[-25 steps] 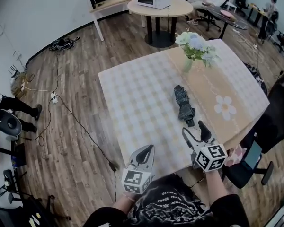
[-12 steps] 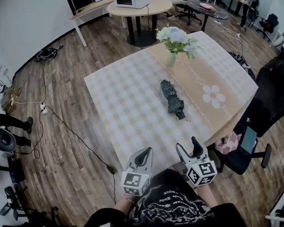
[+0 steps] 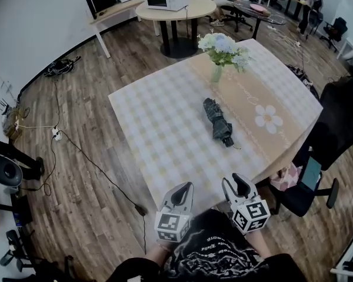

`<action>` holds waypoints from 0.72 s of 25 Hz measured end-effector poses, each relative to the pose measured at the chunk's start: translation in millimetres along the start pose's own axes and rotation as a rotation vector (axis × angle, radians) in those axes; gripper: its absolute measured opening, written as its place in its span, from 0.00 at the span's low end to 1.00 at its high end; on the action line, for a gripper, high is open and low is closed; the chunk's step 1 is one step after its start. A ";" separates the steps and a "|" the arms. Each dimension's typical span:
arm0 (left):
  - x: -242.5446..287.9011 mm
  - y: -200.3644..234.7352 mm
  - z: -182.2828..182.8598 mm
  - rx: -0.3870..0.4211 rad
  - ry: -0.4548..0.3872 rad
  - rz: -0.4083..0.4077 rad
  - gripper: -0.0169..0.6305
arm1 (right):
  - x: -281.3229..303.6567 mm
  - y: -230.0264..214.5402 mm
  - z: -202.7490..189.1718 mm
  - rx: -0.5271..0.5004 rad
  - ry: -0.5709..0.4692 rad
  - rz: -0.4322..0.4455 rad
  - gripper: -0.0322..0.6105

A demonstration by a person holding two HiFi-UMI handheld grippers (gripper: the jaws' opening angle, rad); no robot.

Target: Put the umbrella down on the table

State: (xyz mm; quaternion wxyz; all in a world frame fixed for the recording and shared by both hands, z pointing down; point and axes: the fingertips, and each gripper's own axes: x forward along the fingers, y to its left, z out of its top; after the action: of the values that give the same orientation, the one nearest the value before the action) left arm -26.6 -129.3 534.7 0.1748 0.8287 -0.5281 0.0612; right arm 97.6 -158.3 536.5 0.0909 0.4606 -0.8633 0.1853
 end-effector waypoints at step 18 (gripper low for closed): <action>-13.1 8.8 -12.9 -0.006 0.026 0.014 0.05 | 4.4 14.2 -13.4 -0.009 0.022 -0.014 0.06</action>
State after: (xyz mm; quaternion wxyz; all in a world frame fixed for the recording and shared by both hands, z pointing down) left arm -39.1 -116.9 545.0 0.1836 0.8237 -0.5317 0.0718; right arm 83.2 -149.0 546.9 0.1040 0.4640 -0.8598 0.1858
